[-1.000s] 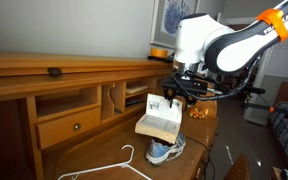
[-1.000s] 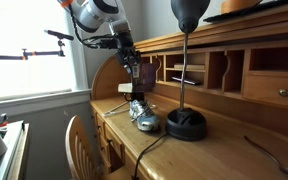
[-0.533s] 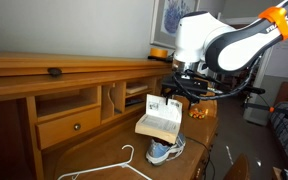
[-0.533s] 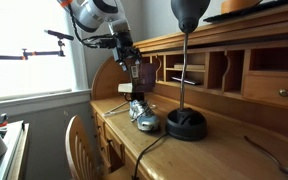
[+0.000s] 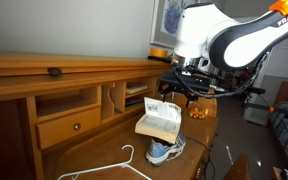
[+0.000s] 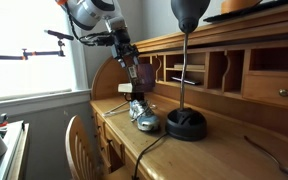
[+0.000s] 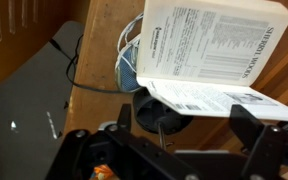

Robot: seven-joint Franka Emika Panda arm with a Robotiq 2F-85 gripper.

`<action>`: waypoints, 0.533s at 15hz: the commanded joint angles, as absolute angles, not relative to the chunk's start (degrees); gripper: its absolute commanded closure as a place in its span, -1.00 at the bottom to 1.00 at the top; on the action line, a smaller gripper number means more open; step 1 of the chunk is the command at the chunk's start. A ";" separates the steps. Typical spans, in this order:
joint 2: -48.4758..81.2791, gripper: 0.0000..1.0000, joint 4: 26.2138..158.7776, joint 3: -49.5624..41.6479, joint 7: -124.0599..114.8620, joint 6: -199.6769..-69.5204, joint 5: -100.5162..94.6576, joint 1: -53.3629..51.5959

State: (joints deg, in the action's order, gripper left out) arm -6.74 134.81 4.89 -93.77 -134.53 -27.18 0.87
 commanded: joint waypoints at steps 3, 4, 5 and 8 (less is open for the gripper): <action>-9.80 -1.00 138.18 5.39 -90.97 -139.18 -26.37 -0.04; -10.12 -1.00 138.48 5.50 -90.21 -140.01 -26.01 -0.14; -10.48 -1.00 138.82 5.55 -89.20 -140.75 -25.42 -0.31; -11.49 -1.00 140.19 5.44 -84.27 -143.69 -24.09 -0.62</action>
State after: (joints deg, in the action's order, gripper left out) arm -9.08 137.20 5.72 -89.00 -140.26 -26.34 -0.31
